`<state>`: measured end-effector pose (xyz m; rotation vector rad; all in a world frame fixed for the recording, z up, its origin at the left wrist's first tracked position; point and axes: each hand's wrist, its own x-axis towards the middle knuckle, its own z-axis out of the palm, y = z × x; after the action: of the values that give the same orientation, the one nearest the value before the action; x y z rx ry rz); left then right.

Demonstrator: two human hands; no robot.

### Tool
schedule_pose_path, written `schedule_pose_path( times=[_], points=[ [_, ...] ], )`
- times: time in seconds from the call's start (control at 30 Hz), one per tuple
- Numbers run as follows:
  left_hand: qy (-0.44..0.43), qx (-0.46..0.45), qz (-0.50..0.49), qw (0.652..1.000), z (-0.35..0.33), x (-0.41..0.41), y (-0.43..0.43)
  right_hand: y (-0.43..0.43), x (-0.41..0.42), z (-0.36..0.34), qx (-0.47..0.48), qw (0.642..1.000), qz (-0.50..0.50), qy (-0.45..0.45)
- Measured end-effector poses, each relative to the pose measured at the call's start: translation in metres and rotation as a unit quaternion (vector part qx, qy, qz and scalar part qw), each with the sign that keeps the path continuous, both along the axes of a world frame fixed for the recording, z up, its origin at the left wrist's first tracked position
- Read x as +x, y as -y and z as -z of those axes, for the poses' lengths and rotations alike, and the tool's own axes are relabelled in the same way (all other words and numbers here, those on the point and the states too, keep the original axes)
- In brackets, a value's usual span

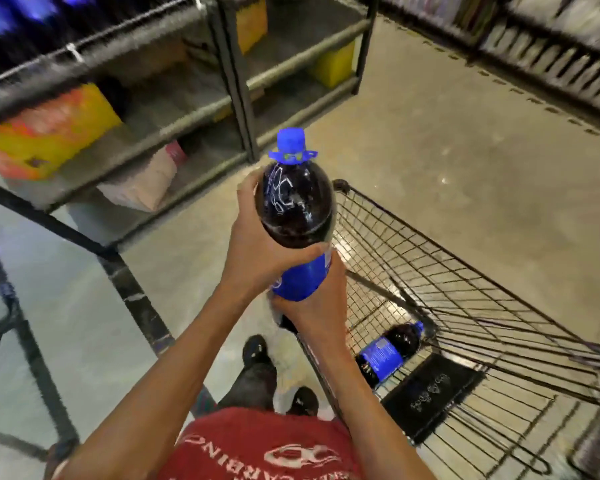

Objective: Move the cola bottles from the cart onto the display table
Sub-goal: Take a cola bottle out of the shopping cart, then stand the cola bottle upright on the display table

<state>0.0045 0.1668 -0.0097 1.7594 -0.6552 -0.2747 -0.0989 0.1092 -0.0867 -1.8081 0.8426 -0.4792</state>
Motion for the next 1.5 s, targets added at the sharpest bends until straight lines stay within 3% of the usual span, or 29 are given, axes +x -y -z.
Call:
schedule_pose_path(
  times=[0.3,0.93,1.5],
  points=[
    [0.061,-0.035,-0.115,0.991,-0.05,0.054,-0.112,-0.081,0.07,-0.051,-0.018,0.987,-0.131,0.086],
    [0.149,-0.045,-0.295,0.943,-0.086,0.17,-0.338,-0.282,0.241,-0.079,-0.014,0.943,-0.288,0.167],
    [0.15,-0.026,-0.372,0.916,-0.091,0.308,-0.42,-0.366,0.401,-0.077,0.028,0.917,-0.355,0.177]
  ],
)
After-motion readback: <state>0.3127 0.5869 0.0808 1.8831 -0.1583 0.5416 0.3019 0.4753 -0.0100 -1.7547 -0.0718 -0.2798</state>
